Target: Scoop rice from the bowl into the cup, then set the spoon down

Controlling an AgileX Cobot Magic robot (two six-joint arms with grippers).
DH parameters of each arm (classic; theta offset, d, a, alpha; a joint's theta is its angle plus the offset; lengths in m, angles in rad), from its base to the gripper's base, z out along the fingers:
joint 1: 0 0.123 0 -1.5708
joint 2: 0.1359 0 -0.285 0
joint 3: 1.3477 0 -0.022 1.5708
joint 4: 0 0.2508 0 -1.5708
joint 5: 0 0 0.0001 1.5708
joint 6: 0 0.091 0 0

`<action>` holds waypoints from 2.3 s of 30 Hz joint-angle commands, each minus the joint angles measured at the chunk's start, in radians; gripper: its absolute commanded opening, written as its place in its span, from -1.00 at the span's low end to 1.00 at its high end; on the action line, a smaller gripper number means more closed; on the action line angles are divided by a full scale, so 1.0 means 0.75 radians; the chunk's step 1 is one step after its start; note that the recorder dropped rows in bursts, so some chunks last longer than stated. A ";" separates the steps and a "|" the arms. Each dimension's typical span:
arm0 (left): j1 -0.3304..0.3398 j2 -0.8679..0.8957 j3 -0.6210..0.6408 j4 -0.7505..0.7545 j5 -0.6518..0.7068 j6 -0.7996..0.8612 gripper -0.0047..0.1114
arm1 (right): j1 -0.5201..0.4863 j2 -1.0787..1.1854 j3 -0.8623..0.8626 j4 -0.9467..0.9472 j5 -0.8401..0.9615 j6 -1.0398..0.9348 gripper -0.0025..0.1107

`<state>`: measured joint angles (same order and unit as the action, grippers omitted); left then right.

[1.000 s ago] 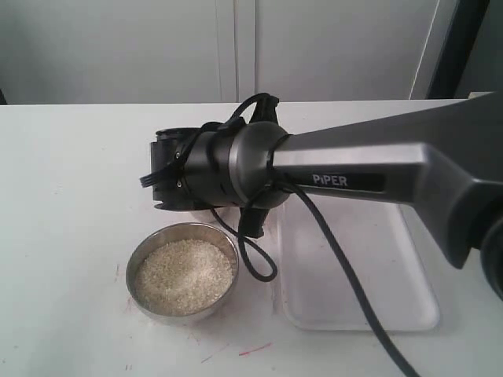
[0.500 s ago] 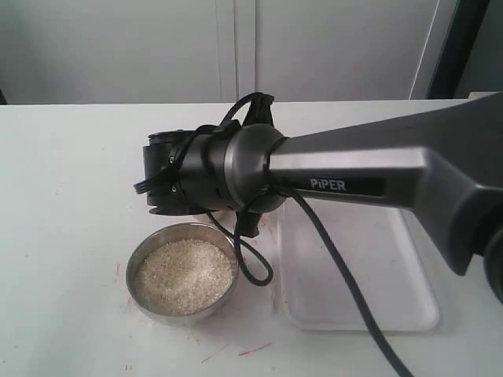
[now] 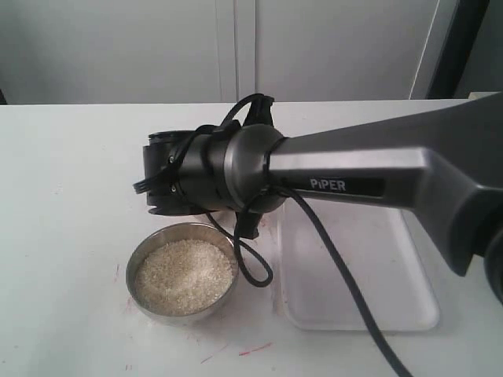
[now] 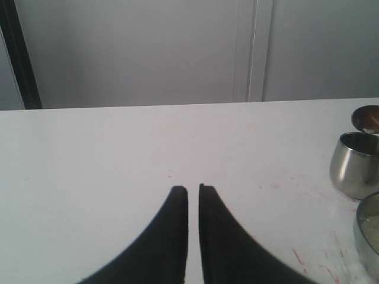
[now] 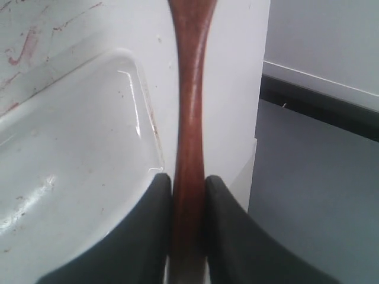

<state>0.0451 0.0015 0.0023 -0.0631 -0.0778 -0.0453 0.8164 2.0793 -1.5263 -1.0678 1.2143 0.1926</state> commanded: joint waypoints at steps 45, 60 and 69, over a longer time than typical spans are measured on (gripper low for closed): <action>-0.002 -0.002 -0.003 -0.005 -0.005 -0.005 -0.67 | -0.378 -0.563 0.004 1.234 0.009 -0.151 -0.96; -0.002 -0.002 -0.003 -0.005 -0.005 -0.005 -0.67 | -0.555 -0.823 0.033 1.324 0.009 -0.146 -0.96; -0.002 -0.002 -0.003 -0.005 -0.005 -0.005 -0.67 | -0.666 -0.956 0.355 1.401 0.009 -0.113 -0.96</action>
<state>0.0451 0.0015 0.0023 -0.0631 -0.0778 -0.0453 0.3359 1.3913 -1.3260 -0.0557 1.2218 0.1019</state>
